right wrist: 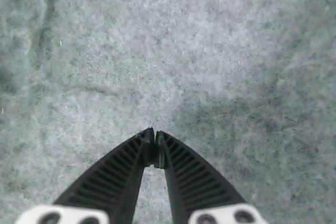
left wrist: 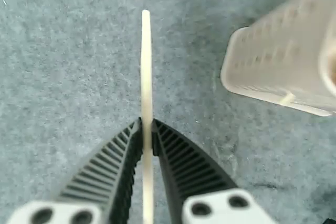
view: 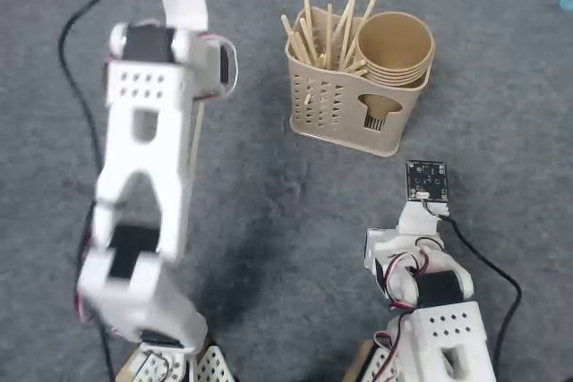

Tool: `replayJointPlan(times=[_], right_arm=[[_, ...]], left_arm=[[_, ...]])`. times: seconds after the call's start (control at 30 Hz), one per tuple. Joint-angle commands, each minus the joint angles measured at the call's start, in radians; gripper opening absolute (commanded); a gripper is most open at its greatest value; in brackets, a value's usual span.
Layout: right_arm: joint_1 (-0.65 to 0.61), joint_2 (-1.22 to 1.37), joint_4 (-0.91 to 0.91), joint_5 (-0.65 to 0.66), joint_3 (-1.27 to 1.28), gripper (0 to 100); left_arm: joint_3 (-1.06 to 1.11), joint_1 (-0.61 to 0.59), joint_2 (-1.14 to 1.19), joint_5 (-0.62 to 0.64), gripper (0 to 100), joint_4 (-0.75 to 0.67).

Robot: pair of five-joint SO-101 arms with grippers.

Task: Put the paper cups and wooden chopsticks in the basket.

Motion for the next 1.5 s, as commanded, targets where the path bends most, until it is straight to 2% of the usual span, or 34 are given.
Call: replayJointPlan(times=[0.0,0.23,0.43,0.53,0.7,0.77,0.9,1.0,1.1,1.27,1.47], right_arm=[[0.004,-0.018,-0.022,0.009,-0.009,0.8],[0.004,-0.018,-0.019,0.009,-0.005,0.8],[0.004,-0.018,-0.019,0.009,-0.005,0.8],[0.004,-0.018,-0.019,0.009,-0.003,0.8],[0.004,-0.018,-0.019,0.009,-0.003,0.8],[0.004,-0.018,-0.019,0.009,-0.003,0.8],[0.004,-0.018,-0.019,0.009,-0.003,0.8],[0.004,-0.018,-0.019,0.009,-0.003,0.8],[0.004,-0.018,-0.019,0.009,-0.003,0.8],[0.005,-0.018,-0.021,0.009,-0.003,0.8],[0.005,-0.018,-0.027,0.009,-0.003,0.8]], left_arm=[[0.440,0.003,-0.437,-0.005,1,-0.224],[1.017,0.008,-0.944,-0.005,1,-0.618],[1.419,0.006,-1.301,-0.005,1,-0.999],[1.612,0.008,-1.448,0.000,1,-1.297],[1.859,0.057,-1.593,-0.002,1,-1.884],[1.863,0.094,-1.596,-0.002,1,-1.964],[1.722,0.192,-1.537,-0.005,1,-1.895],[1.563,0.261,-1.425,-0.006,1,-1.893],[1.385,0.302,-1.252,-0.006,1,-1.932],[1.167,0.313,-0.904,-0.008,1,-2.180],[0.928,0.341,-0.577,-0.055,1,-2.206]])
